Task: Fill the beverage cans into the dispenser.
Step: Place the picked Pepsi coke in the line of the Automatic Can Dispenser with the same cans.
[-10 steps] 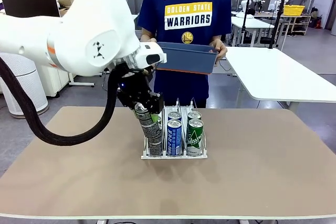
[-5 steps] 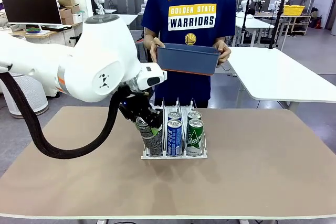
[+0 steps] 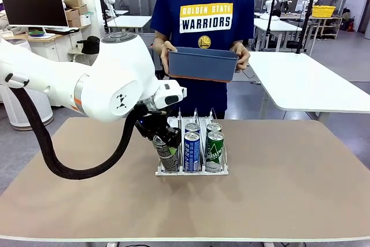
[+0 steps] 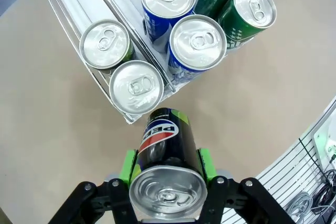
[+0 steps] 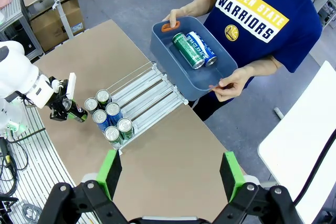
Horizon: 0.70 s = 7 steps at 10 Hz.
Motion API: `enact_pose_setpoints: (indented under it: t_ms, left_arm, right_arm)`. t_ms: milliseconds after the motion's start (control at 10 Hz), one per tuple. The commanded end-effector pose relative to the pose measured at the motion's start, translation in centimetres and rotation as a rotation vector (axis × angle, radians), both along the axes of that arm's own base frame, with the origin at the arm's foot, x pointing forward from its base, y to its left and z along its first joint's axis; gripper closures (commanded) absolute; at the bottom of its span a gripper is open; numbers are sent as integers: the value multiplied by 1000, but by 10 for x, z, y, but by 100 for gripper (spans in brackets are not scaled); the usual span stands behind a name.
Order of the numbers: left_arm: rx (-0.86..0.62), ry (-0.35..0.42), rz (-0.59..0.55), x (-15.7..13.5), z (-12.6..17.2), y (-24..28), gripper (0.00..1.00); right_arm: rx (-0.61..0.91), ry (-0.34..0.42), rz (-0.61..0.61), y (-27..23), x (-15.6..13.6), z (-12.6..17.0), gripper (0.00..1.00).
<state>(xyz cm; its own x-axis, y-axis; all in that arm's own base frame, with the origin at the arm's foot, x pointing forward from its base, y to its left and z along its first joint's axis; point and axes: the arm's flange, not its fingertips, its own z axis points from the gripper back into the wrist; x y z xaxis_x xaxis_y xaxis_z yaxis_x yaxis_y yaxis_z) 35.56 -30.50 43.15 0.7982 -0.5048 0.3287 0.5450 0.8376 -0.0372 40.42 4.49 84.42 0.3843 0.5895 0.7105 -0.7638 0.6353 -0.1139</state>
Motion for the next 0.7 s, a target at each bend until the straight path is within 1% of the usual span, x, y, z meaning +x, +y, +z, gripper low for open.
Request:
enact_pose_setpoints:
  t_ms: [0, 200, 300, 400, 600]
  left_arm:
    - [-2, -31, 12, 12, -2, 2, 42]
    - [6, -45, 27, 22, -6, 3, 42]
    - [-8, -54, 48, 32, -10, 3, 42]
    - [-34, -45, 55, 41, -13, 3, 42]
    - [-48, -53, 63, 55, -11, 3, 42]
  right_arm:
    - [3, 5, 6, 1, 0, 0, 0]
    - [3, 5, 6, 1, 0, 0, 0]
    - [3, 5, 6, 1, 0, 0, 0]
    - [3, 5, 6, 1, 0, 0, 0]
    - [3, 5, 6, 1, 0, 0, 0]
